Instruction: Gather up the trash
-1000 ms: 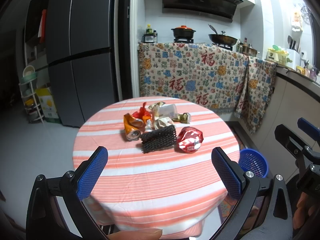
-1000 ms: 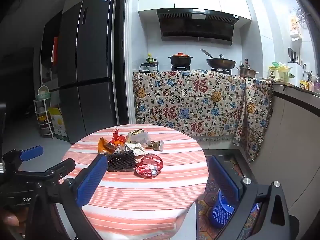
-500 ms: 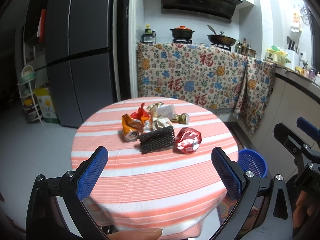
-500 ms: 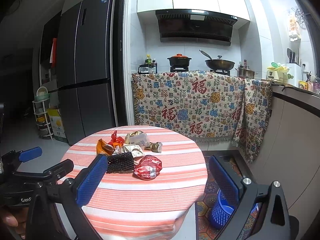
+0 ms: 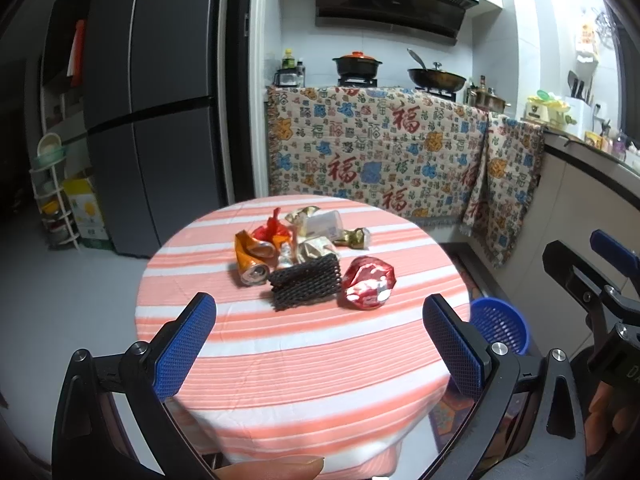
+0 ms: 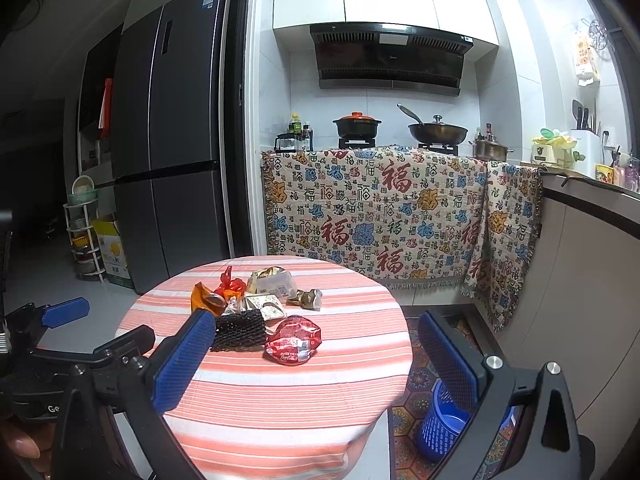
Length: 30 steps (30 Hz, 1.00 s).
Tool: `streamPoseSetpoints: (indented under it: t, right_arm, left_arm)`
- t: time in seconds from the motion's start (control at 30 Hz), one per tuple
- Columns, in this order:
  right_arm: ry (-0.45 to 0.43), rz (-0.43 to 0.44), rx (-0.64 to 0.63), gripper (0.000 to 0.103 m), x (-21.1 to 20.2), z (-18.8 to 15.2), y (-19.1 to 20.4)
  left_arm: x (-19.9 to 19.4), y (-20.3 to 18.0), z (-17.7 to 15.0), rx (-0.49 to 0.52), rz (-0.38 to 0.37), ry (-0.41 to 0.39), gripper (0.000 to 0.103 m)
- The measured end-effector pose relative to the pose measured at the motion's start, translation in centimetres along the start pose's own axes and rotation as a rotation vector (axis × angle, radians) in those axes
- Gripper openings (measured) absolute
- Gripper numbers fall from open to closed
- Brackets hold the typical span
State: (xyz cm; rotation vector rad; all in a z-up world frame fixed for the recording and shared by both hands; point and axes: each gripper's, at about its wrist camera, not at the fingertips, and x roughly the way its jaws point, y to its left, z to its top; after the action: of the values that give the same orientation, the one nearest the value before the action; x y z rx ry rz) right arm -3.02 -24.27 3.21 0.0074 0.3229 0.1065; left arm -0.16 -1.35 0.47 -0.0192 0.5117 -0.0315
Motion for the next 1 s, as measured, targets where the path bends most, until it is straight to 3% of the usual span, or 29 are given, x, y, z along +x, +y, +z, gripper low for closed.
streamPoseSetpoints:
  t: [1.0]
  right_arm:
    - [-0.004,-0.004,0.02,0.103,0.3,0.0,-0.4]
  left_arm:
    - [0.8,0.4,0.0,-0.01,0.003,0.014,0.103]
